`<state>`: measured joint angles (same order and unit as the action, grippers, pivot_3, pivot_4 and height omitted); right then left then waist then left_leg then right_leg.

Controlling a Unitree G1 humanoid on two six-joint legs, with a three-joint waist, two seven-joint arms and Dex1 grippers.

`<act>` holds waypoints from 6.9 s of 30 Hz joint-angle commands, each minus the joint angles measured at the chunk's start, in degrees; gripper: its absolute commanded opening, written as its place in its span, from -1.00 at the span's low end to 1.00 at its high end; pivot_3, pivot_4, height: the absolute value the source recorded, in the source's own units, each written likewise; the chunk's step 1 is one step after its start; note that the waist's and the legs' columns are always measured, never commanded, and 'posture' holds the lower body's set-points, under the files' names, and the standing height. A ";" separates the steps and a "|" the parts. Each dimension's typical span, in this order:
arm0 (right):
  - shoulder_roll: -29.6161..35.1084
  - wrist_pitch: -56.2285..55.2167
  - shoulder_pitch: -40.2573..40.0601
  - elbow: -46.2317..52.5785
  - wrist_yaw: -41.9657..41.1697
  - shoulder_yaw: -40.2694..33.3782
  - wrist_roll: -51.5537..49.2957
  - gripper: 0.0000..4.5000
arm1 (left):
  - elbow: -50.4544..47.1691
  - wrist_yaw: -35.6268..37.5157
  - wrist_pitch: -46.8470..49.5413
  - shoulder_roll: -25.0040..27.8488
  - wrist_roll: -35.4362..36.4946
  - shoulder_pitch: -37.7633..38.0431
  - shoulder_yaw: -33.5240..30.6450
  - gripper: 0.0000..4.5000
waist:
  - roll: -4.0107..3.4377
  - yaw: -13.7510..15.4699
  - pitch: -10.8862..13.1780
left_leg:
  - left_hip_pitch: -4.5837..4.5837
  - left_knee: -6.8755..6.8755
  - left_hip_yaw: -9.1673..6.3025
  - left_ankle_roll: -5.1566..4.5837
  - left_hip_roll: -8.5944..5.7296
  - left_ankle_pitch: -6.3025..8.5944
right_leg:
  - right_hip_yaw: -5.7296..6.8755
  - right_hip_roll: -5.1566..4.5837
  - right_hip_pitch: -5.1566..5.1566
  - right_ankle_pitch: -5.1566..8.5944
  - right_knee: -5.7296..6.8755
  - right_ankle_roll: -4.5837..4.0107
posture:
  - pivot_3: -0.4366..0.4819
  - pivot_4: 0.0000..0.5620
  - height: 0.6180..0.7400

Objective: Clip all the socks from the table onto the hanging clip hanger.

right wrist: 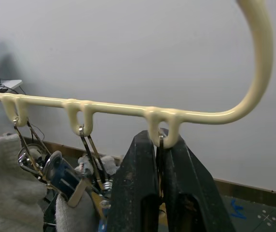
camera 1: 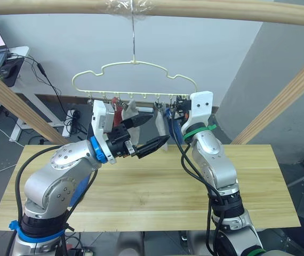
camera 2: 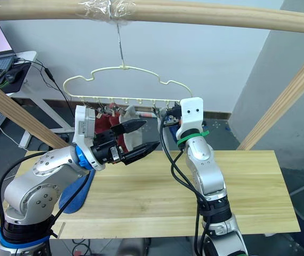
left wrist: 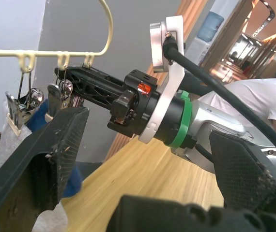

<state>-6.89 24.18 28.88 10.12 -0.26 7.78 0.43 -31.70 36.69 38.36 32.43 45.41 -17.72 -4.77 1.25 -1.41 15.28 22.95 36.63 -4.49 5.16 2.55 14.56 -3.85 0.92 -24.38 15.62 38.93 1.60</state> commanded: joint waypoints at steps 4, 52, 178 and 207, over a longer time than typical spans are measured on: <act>0.66 -1.09 0.98 2.10 -1.60 -0.56 -1.09 -0.99 | -2.28 -0.56 -1.44 0.03 -0.84 0.31 -0.35 1.00 | -0.01 0.01 0.02 | 0.00 0.00 0.00 0.00 0.00 0.00 | 0.00 0.00 0.00 0.00 0.00 0.00 | 0.24 -0.05 1.00; 22.86 18.00 6.02 5.37 -20.81 -5.93 -15.00 -0.99 | 54.38 -8.83 -24.23 0.76 -33.48 7.30 -8.97 1.00 | 0.00 1.18 0.01 | -0.01 0.02 -0.06 -0.01 -0.01 0.00 | 0.14 -0.05 0.03 -0.02 0.04 -0.04 | 0.14 -0.10 1.00; 15.60 68.14 22.77 -0.29 -12.49 -39.55 -37.77 -1.00 | 18.31 -2.19 -1.02 -19.54 -25.33 -0.96 13.83 -1.00 | -0.30 1.26 -1.58 | -0.05 0.29 -0.11 -0.13 -0.09 -0.05 | 0.19 -0.04 0.29 -0.14 0.09 -0.14 | 0.05 -0.18 1.00; 12.49 68.32 21.32 -0.75 -5.38 -43.22 -47.94 0.57 | 19.79 -6.01 -2.96 -24.21 -26.11 -4.08 15.45 -1.00 | -0.41 0.24 -1.46 | -0.01 0.22 -0.09 -0.14 -0.12 -0.05 | 0.15 -0.04 0.23 -0.12 0.04 -0.11 | 0.06 -0.12 1.00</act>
<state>4.48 92.05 50.47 8.43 -4.76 -34.90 -44.71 -10.23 30.51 36.43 8.48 18.89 -21.34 10.44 0.84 -1.16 13.82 22.94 36.85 -4.58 5.02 2.42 14.51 -3.70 0.88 -24.15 15.50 38.96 1.50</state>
